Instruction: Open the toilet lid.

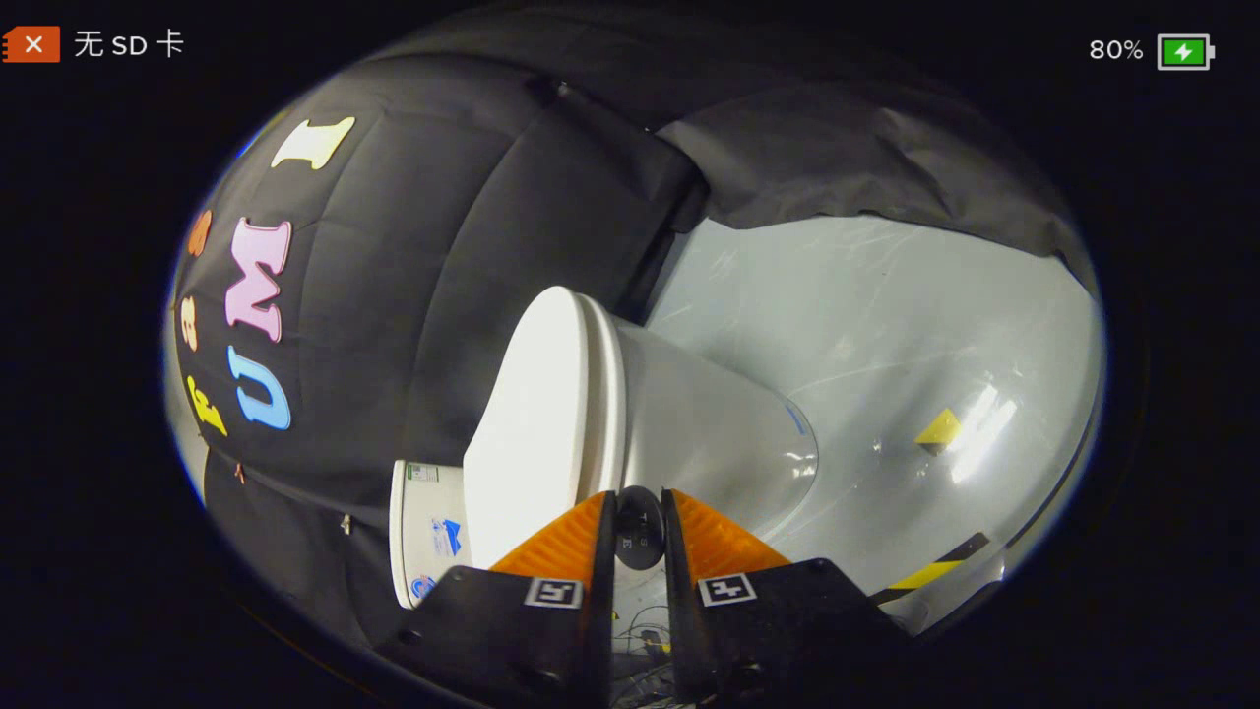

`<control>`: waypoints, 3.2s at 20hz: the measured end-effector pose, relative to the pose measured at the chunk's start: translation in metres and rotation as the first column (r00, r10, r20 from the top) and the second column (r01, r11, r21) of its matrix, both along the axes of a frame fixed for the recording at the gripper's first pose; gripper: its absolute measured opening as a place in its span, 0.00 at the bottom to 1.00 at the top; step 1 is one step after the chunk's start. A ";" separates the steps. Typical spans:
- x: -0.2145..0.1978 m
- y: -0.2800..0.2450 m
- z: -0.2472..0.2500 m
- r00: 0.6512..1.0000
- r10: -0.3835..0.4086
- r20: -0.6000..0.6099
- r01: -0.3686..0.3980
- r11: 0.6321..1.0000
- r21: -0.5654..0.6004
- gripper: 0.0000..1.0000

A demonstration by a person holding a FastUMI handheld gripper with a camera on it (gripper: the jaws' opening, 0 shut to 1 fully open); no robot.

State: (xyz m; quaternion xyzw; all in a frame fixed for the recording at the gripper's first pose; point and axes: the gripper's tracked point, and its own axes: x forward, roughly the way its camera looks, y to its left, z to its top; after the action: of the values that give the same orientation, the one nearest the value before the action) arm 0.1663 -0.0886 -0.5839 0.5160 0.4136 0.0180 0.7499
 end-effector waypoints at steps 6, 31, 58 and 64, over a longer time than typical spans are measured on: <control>-0.001 0.003 0.022 0.999 0.030 0.034 -0.026 0.991 -0.130 0.06; 0.016 0.123 0.314 0.934 0.220 0.283 0.057 0.690 -0.721 0.05; 0.007 0.344 0.424 0.763 0.463 0.452 0.224 0.465 -0.856 0.06; 0.006 0.396 0.434 0.713 0.535 0.453 0.218 0.446 -0.868 0.06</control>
State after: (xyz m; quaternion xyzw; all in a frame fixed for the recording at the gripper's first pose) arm 0.1723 0.3077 -0.1503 -0.0400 0.1070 0.0656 0.9913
